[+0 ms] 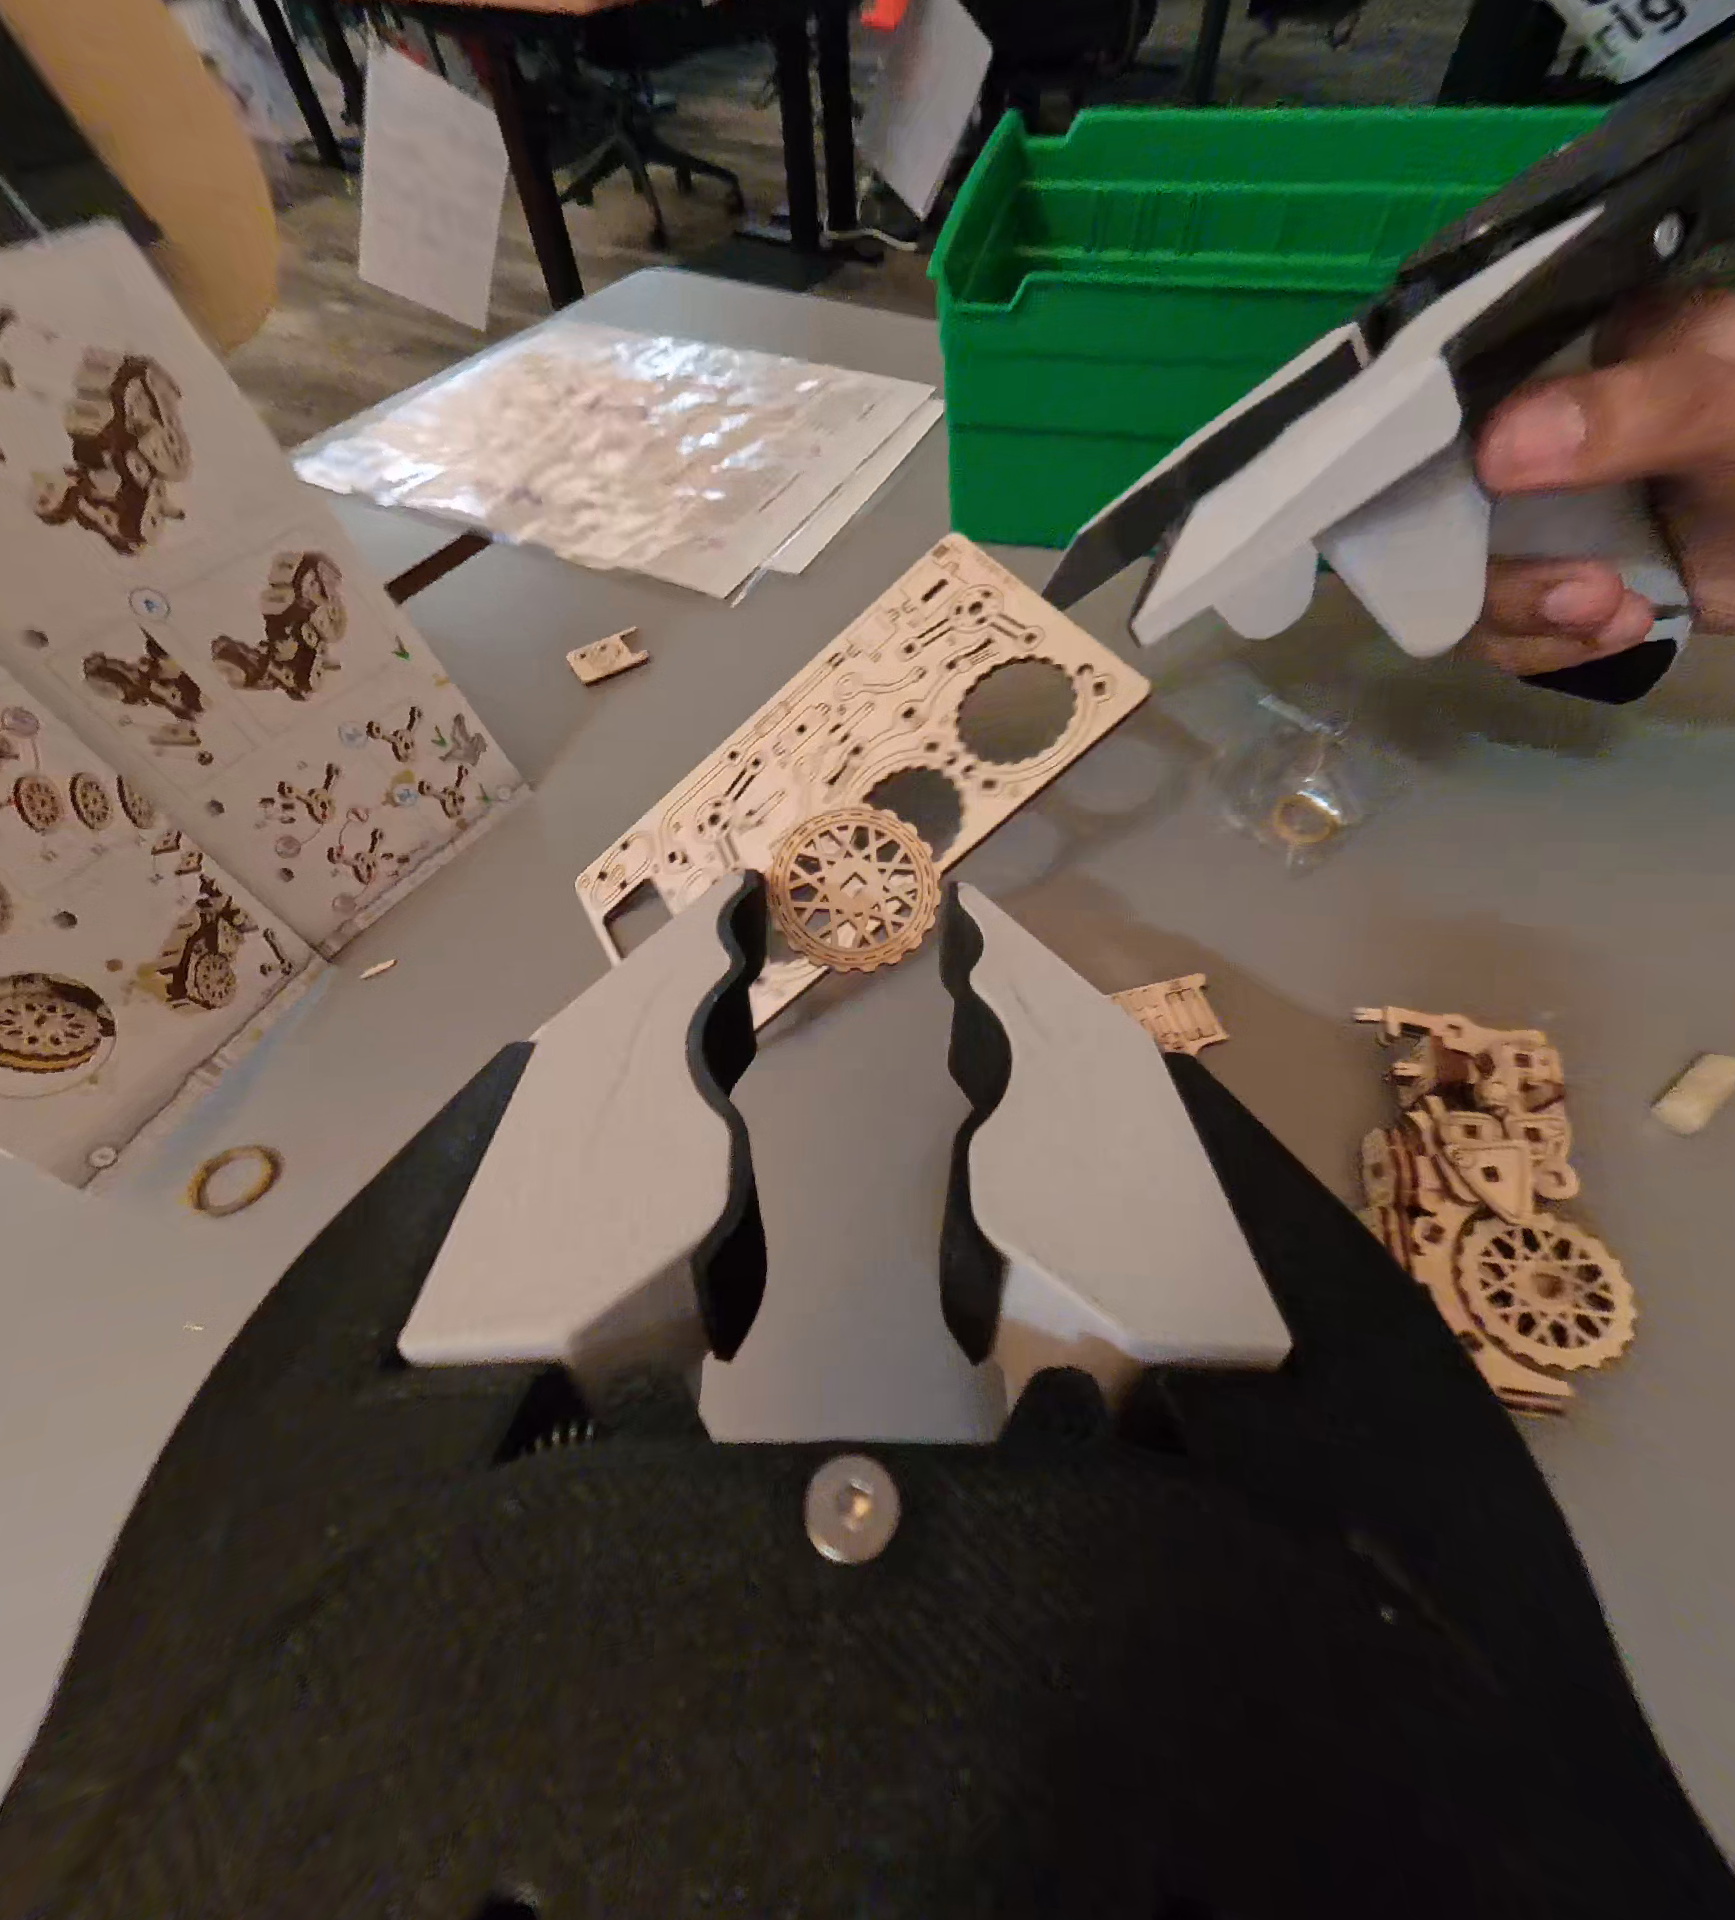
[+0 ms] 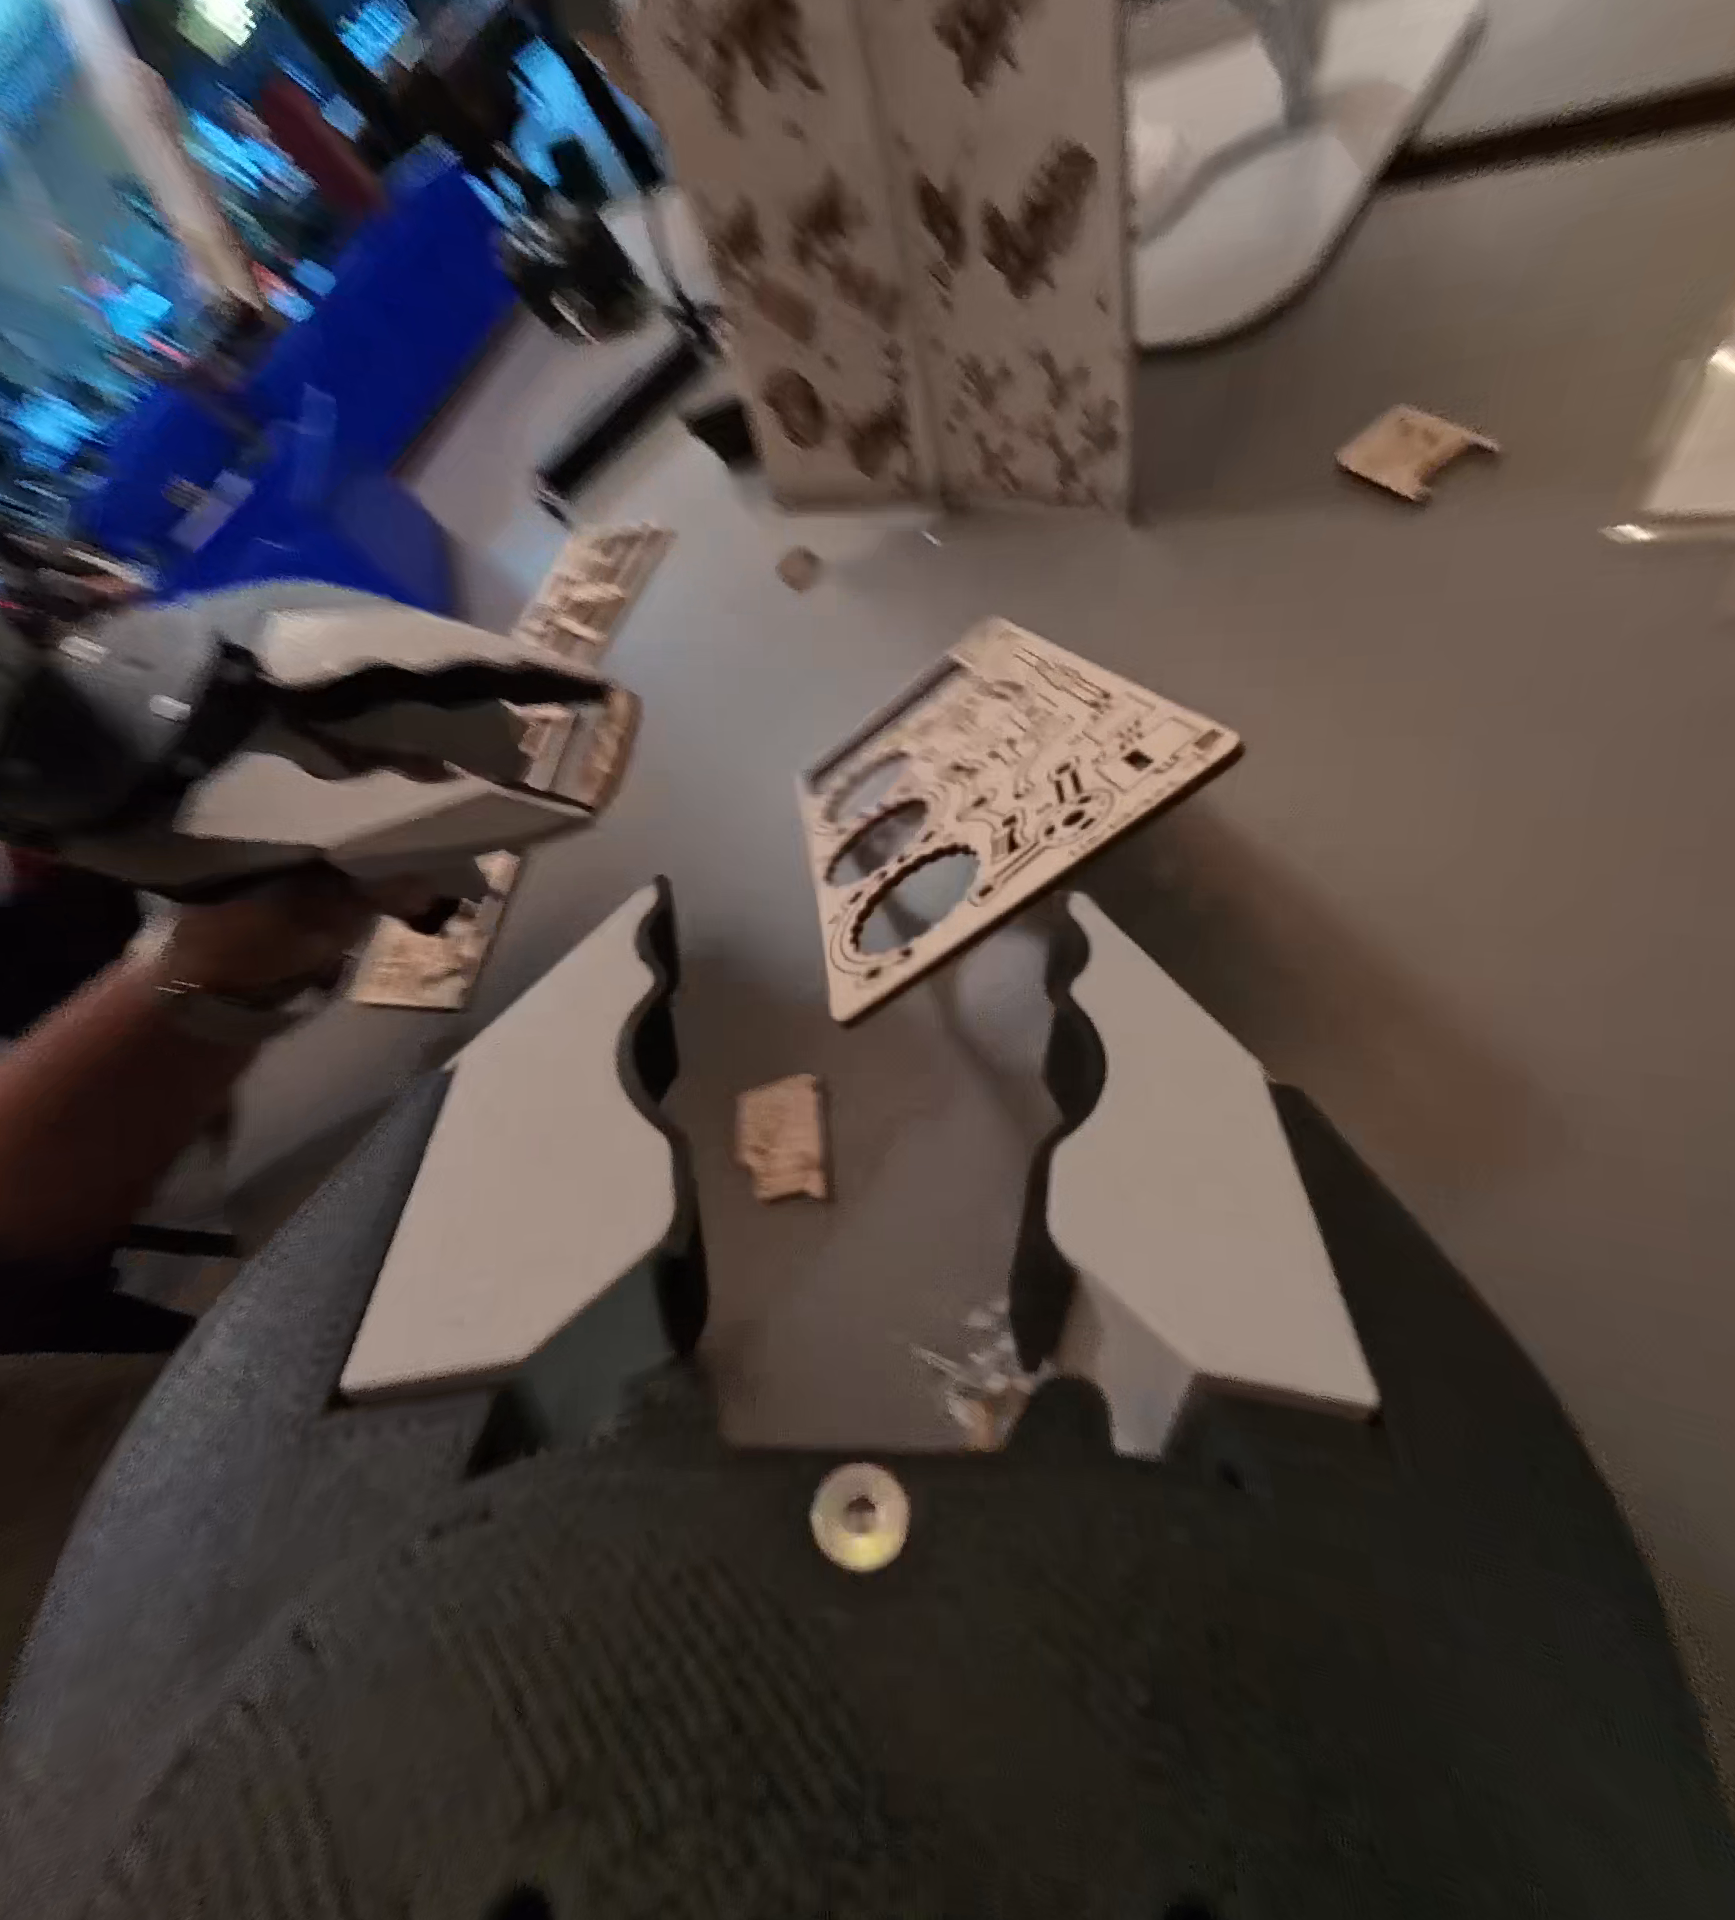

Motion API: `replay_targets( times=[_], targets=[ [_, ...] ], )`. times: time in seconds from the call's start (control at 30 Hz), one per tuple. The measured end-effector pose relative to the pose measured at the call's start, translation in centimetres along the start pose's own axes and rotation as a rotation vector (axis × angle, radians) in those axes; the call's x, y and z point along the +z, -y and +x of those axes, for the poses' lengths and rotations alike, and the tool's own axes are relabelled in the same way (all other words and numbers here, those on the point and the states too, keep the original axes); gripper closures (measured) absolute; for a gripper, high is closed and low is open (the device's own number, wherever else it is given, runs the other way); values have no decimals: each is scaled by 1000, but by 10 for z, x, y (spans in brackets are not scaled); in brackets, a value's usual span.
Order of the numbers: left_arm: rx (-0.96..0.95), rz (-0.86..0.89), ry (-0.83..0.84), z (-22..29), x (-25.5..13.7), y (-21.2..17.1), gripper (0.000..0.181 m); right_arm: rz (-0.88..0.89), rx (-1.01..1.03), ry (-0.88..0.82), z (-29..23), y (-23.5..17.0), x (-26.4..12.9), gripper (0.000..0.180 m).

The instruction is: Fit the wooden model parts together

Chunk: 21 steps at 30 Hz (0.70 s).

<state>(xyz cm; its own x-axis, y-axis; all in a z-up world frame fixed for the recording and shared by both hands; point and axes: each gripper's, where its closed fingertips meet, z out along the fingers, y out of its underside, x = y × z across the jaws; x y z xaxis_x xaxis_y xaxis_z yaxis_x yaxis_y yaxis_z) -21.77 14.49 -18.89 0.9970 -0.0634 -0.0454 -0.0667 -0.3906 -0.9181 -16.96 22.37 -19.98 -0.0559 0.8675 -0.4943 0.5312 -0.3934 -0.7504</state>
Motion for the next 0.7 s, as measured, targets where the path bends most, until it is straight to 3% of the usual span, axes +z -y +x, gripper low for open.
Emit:
replay_targets(
  times=[0.1,0.23,0.33,0.43,0.57,0.7],
  targets=[
    [55,19,20,16,-6,5,149,73,37,140,-33,9,-6,116],
    [70,54,35,37,-13,8,149,133,61,198,-55,-4,-7,121],
    [48,18,52,43,-12,-2,149,161,158,163,-47,-13,-3,117],
    [31,13,87,36,-13,-9,149,142,229,201,-38,-18,1,124],
    [-98,54,74,22,-19,-9,149,155,168,231,-44,-16,-1,129],
    [-208,60,40,13,-17,-17,149,13,49,231,-55,-39,11,144]
  ],
)
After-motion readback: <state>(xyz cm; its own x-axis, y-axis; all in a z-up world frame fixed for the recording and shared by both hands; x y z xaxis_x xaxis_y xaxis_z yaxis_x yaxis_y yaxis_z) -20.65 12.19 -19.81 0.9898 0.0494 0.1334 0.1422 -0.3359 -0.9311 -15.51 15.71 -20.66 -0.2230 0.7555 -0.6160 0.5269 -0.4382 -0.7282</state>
